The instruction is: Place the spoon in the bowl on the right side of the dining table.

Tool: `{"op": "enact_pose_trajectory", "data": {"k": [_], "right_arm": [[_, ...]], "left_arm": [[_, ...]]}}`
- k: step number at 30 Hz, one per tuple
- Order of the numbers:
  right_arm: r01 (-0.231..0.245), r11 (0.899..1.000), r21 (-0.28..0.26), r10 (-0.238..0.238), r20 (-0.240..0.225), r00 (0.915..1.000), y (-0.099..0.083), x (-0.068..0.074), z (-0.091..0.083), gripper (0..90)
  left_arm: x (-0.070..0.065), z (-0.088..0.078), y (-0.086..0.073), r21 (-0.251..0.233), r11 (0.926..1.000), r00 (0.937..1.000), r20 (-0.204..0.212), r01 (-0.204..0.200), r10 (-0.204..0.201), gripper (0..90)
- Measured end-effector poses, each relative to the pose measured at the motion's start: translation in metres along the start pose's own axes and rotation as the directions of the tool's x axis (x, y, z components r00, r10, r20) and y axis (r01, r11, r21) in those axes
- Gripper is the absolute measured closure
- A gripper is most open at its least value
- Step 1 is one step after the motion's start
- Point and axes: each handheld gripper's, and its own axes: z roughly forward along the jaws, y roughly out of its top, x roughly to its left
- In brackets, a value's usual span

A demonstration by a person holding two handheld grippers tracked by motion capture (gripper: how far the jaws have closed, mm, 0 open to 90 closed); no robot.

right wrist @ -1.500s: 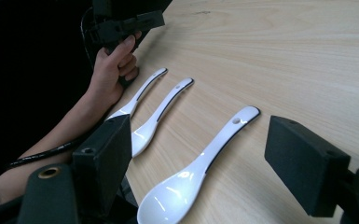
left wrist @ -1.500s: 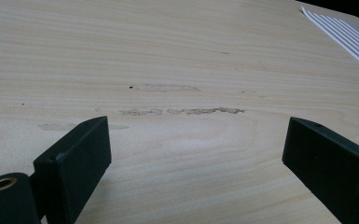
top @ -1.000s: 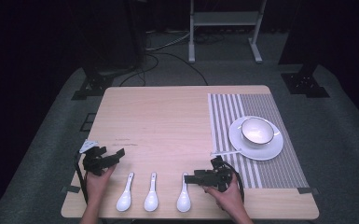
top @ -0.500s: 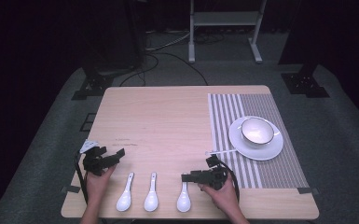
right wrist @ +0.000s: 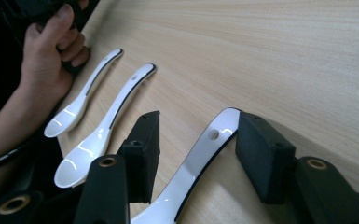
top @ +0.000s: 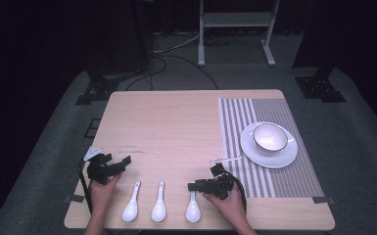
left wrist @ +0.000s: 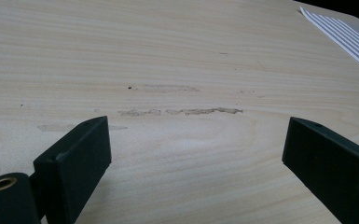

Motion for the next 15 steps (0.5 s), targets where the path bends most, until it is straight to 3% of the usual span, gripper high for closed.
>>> {"op": "enact_pose_trajectory", "data": {"k": [3,7,15], "right_arm": [[0.040,0.999,0.007,-0.040,0.060,0.9974,0.000,0.008,0.002,53.7],[0.070,0.997,0.018,-0.071,0.094,0.9930,-0.001,0.013,0.005,60.9],[0.109,0.993,0.049,-0.115,0.149,0.9821,0.003,0.019,0.008,65.5]], "left_arm": [[0.000,0.000,0.000,0.000,1.0000,1.0000,0.000,0.000,0.000,6.6],[0.000,0.000,0.000,-0.001,1.0000,1.0000,0.000,0.004,-0.004,6.7],[0.001,0.000,0.000,-0.001,1.0000,1.0000,0.000,0.006,-0.006,6.6]]}}
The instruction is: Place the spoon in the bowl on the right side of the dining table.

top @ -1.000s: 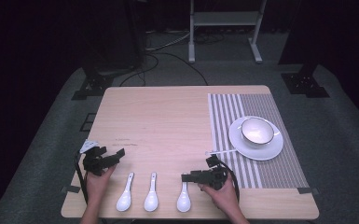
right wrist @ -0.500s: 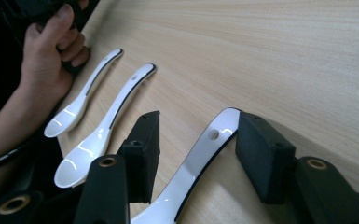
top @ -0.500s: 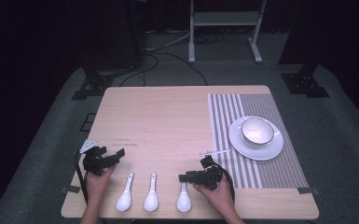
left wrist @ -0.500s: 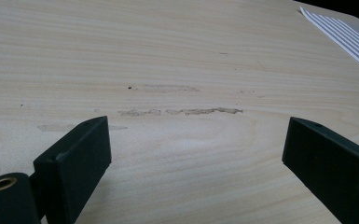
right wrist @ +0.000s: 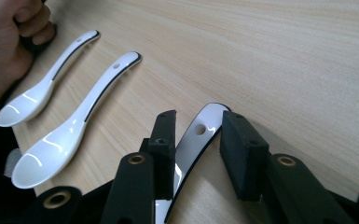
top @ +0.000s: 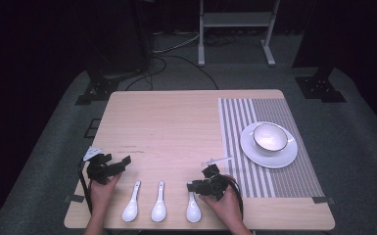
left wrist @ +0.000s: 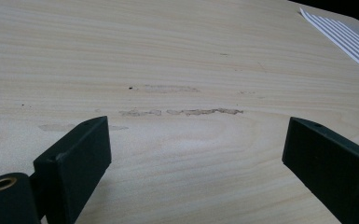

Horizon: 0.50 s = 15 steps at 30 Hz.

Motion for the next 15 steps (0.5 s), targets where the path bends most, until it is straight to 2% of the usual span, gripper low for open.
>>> {"op": "enact_pose_trajectory", "data": {"k": [5,7,11,15], "right_arm": [[0.025,1.000,0.018,-0.025,0.036,0.9990,0.0018,0.0052,0.0007,66.3],[0.039,0.999,0.018,-0.040,0.057,0.9976,0.0019,0.0064,0.0010,70.0],[0.031,0.999,0.032,-0.032,0.051,0.9982,0.0035,0.0042,0.0005,73.4],[0.039,0.996,0.076,-0.044,0.061,0.9972,0.0077,0.0029,-0.0015,76.0]], "left_arm": [[-0.0001,0.0001,0.0000,0.001,1.0000,1.0000,0.000,-0.002,0.002,6.6],[-0.0002,0.0001,0.0000,0.001,1.0000,1.0000,0.000,-0.002,0.002,6.6],[0.0000,0.0001,0.0000,0.000,1.0000,1.0000,0.000,-0.001,0.001,6.7],[0.0002,0.0002,0.0002,0.000,1.0000,1.0000,-0.001,-0.004,0.004,6.6]]}}
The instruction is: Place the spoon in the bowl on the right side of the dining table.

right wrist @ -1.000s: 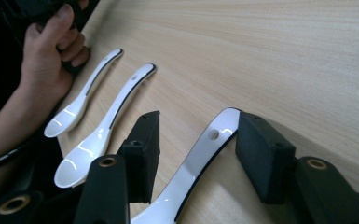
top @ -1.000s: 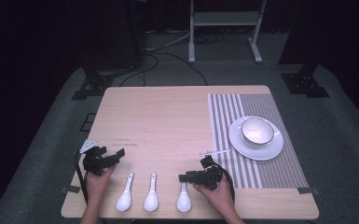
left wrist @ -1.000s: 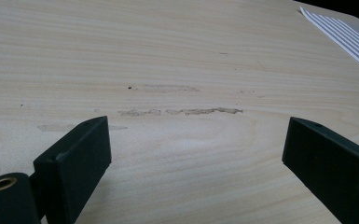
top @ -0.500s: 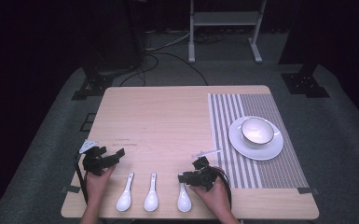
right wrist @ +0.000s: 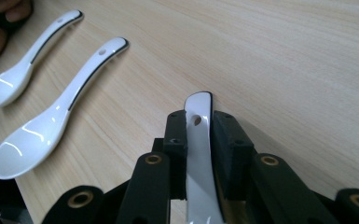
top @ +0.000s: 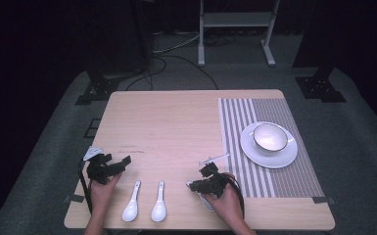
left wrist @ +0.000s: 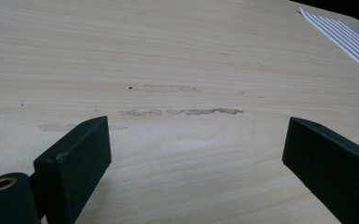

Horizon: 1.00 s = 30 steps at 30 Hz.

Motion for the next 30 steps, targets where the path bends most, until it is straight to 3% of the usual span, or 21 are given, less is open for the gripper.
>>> {"op": "enact_pose_trajectory", "data": {"k": [2,7,12,16,22,24,25,26,28,30], "right_arm": [[0.004,1.000,0.023,-0.003,-0.013,0.9999,0.000,-0.003,-0.001,83.1],[0.012,0.999,0.032,-0.011,-0.018,0.9998,0.000,-0.004,-0.003,84.6],[-0.051,0.998,-0.034,0.048,-0.103,0.9935,-0.001,-0.014,-0.019,84.5],[-0.084,0.994,-0.072,0.075,-0.126,0.9892,-0.001,-0.020,-0.030,84.5],[-0.133,0.983,-0.129,0.109,-0.181,0.9776,-0.004,-0.031,-0.050,84.1],[-0.169,0.973,-0.157,0.134,-0.213,0.9679,-0.006,-0.037,-0.060,83.8],[-0.169,0.973,-0.157,0.134,-0.213,0.9679,-0.006,-0.037,-0.060,83.8],[-0.189,0.967,-0.172,0.146,-0.236,0.9608,-0.007,-0.042,-0.066,83.5],[-0.195,0.964,-0.180,0.149,-0.241,0.9590,-0.008,-0.044,-0.068,83.6],[-0.226,0.955,-0.194,0.173,-0.257,0.9509,-0.010,-0.052,-0.075,83.7]], "left_arm": [[0.001,0.000,0.000,-0.002,1.0000,1.0000,0.000,0.003,-0.003,6.6],[0.000,0.000,0.000,-0.002,1.0000,1.0000,-0.001,-0.002,0.002,6.6],[0.000,0.000,0.000,-0.001,1.0000,1.0000,-0.001,-0.001,0.001,6.7],[0.000,0.000,0.000,0.000,1.0000,1.0000,-0.002,-0.003,0.003,6.7],[0.000,0.000,0.000,-0.002,1.0000,1.0000,-0.004,-0.005,0.005,6.6],[0.000,0.001,0.000,-0.002,1.0000,1.0000,-0.005,-0.006,0.006,6.6],[0.000,0.001,0.000,-0.002,1.0000,1.0000,-0.005,-0.006,0.006,6.7],[0.000,0.000,0.000,-0.001,1.0000,1.0000,-0.005,-0.007,0.007,6.7],[-0.001,0.001,0.000,-0.002,1.0000,1.0000,-0.006,-0.006,0.006,6.7],[-0.001,0.001,0.000,-0.002,1.0000,1.0000,-0.006,-0.007,0.007,6.6]]}}
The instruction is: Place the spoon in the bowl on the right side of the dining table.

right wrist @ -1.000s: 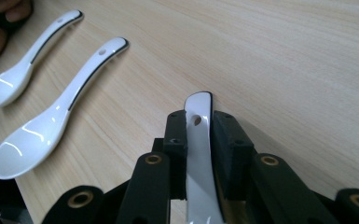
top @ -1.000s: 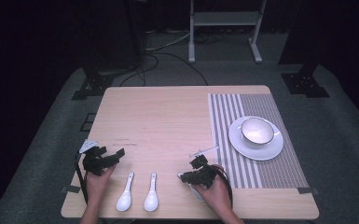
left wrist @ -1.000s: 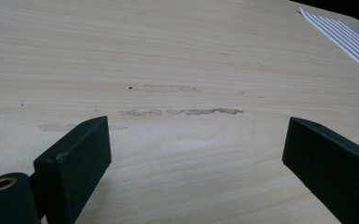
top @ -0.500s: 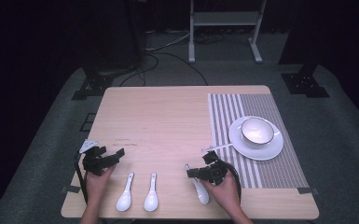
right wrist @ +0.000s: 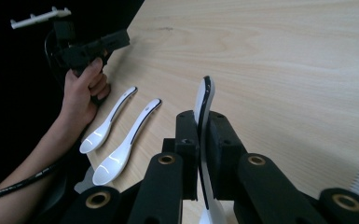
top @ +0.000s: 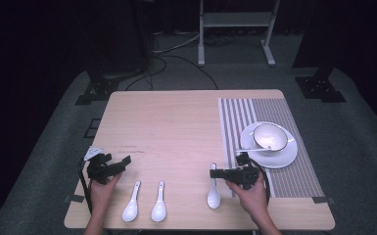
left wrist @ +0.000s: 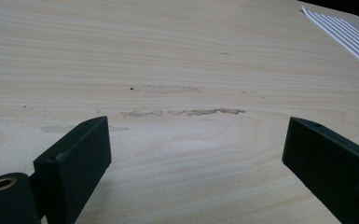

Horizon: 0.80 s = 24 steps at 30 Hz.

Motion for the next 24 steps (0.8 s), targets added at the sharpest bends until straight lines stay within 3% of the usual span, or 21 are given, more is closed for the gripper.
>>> {"op": "enact_pose_trajectory", "data": {"k": [7,18,24], "right_arm": [[-0.064,0.996,-0.057,0.063,-0.024,0.9977,0.001,-0.014,-0.019,83.6],[-0.095,0.989,-0.116,0.092,-0.027,0.9953,0.008,-0.021,-0.043,83.6],[-0.123,0.978,-0.171,0.119,-0.034,0.9924,0.016,-0.026,-0.061,83.6]], "left_arm": [[0.000,0.000,0.000,0.005,1.0000,1.0000,-0.001,-0.004,0.004,6.6],[0.000,0.000,0.000,0.005,1.0000,1.0000,-0.003,-0.004,0.004,6.6],[0.000,0.000,0.000,0.005,1.0000,1.0000,-0.003,-0.005,0.005,6.6]]}}
